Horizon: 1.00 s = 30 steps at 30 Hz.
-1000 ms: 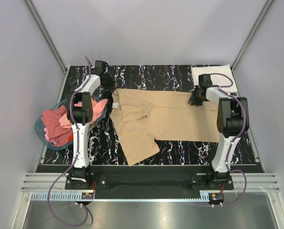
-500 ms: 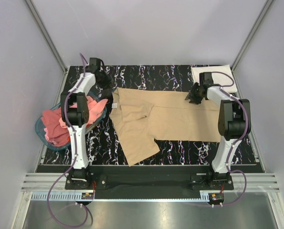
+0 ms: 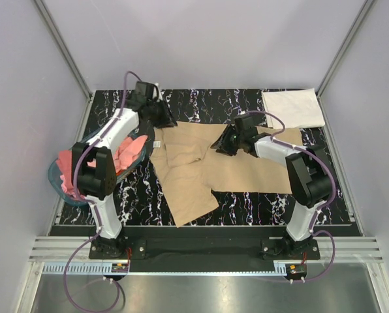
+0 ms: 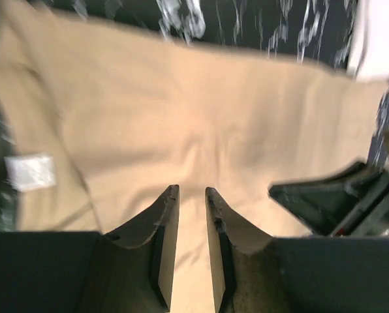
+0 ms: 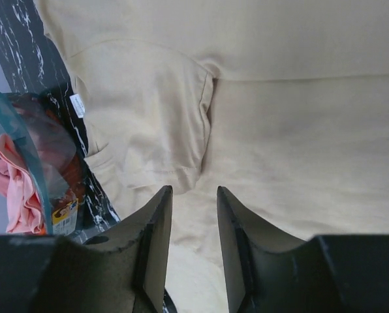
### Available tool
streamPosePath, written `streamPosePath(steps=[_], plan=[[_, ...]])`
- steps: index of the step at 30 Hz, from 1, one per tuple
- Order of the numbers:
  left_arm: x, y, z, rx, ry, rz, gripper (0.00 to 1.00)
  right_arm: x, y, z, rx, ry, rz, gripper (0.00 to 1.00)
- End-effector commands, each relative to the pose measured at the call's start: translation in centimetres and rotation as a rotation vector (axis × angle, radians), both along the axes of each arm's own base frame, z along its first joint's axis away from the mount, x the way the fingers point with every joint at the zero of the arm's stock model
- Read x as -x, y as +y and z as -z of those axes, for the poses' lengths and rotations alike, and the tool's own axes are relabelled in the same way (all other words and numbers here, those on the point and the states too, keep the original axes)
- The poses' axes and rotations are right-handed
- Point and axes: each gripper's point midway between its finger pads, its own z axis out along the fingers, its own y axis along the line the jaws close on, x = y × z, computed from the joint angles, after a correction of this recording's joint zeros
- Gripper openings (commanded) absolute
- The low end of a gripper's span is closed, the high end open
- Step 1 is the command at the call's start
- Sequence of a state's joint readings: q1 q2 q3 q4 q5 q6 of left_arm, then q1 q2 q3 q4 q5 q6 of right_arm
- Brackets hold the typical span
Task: Fold and stack the t-shirts
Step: Fold the tshirt
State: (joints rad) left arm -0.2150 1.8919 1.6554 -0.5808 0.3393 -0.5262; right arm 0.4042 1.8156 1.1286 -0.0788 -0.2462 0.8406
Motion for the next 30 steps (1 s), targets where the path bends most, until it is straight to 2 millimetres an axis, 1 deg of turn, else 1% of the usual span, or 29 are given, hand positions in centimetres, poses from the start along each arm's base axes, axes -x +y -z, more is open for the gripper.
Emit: streamPosePath(steps=[1, 2, 4, 5, 9, 11, 13, 17, 22, 25, 26, 30], plan=[[3.0, -1.8, 2.4, -0.003, 0.075, 0.07, 0.26, -1.5, 2.2, -1.7, -0.101, -0.051, 0.065, 0.4], [4.0, -1.8, 3.8, -0.01, 0.117, 0.07, 0.26, -1.4, 2.4, -1.4, -0.104, -0.043, 0.073, 0.4], [4.7, -1.8, 5.1, -0.024, 0.152, 0.062, 0.25, -1.1, 3.3, -1.0, -0.125, -0.022, 0.088, 0.39], [5.3, -1.7, 6.1, -0.033, 0.179, 0.059, 0.25, -0.8, 3.3, -0.4, -0.125, -0.002, 0.101, 0.38], [6.5, -1.3, 8.2, -0.06, 0.235, 0.043, 0.24, 0.2, 4.1, 0.8, -0.127, 0.045, 0.144, 0.34], [6.9, -1.1, 9.3, -0.079, 0.256, 0.041, 0.24, 0.8, 4.4, 1.2, -0.122, 0.056, 0.149, 0.33], [7.1, -1.0, 10.2, -0.095, 0.275, 0.037, 0.24, 0.9, 4.4, 1.7, -0.122, 0.072, 0.172, 0.33], [7.2, -0.9, 11.5, -0.115, 0.303, 0.033, 0.24, 1.2, 5.0, 2.5, -0.118, 0.096, 0.183, 0.32], [7.4, -0.2, 13.1, -0.157, 0.34, 0.01, 0.23, 1.1, 4.4, 3.5, -0.085, 0.104, 0.215, 0.34], [7.6, -0.2, 13.7, -0.163, 0.36, 0.005, 0.23, 0.9, 4.5, 3.8, -0.082, 0.104, 0.218, 0.34], [7.5, -0.2, 13.7, -0.165, 0.359, 0.007, 0.24, 0.8, 4.6, 4.1, -0.08, 0.108, 0.215, 0.34], [7.6, -0.1, 13.9, -0.173, 0.363, 0.005, 0.23, 0.5, 5.3, 4.2, -0.104, 0.109, 0.197, 0.33]])
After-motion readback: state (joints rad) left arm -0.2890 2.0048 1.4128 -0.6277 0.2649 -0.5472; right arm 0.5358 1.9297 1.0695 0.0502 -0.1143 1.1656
